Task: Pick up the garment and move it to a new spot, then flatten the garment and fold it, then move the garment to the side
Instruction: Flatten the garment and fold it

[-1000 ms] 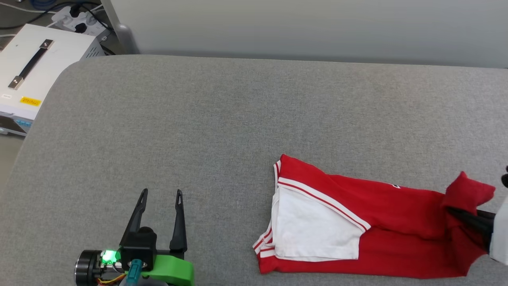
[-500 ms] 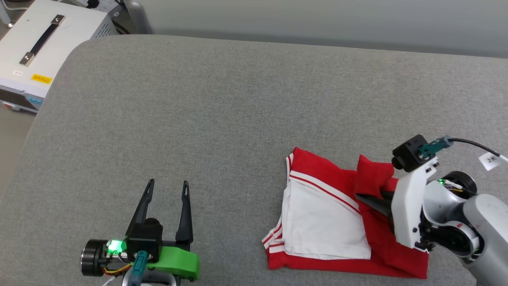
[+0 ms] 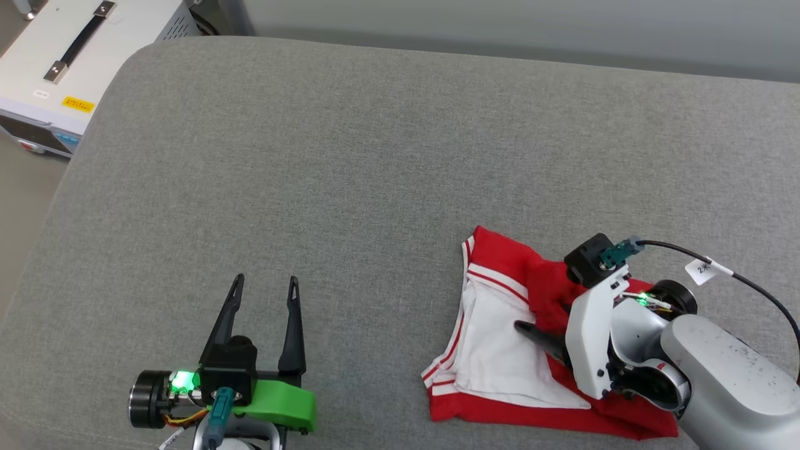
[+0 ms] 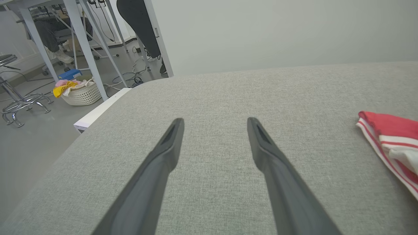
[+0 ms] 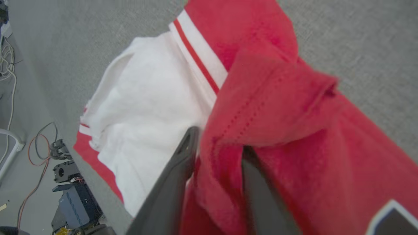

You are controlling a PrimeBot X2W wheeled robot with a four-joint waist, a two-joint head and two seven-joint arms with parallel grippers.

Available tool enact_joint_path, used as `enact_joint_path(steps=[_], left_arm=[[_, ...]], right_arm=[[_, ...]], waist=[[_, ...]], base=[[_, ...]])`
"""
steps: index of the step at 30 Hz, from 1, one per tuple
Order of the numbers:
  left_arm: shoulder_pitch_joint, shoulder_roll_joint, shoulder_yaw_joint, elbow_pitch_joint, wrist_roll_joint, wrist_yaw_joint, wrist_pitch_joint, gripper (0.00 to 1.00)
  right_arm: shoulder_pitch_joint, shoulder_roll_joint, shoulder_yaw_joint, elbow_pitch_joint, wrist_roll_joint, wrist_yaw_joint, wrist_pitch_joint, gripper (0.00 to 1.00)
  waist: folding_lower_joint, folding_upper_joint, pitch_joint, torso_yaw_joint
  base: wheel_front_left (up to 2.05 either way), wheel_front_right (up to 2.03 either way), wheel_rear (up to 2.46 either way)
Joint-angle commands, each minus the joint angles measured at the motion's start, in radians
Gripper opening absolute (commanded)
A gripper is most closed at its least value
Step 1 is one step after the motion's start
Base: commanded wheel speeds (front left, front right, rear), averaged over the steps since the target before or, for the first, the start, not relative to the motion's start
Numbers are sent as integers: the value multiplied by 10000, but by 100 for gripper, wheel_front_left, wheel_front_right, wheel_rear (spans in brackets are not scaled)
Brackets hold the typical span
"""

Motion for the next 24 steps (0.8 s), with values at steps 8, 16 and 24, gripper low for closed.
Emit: enact_joint_path(steps=[8,16,24], left_arm=[[98,54,131,0,72,44,-59,100],[354,174,218,-212,76,-13,-59,100],[420,291,220,-345,168,21,-59,100]], right_arm=[[361,-284,-868,-749,-476,-23,-2549,100],[1382,45,-3639,-1584,-2729,-23,-4952,100],[2987,1414,-6320,-2308,-5252,-23,-6484,100]], waist=[[0,0,-640,-519],[0,0,-984,-1142],[0,0,-1276,-1400]], base=[[0,0,0],[0,0,0],[0,0,0]])
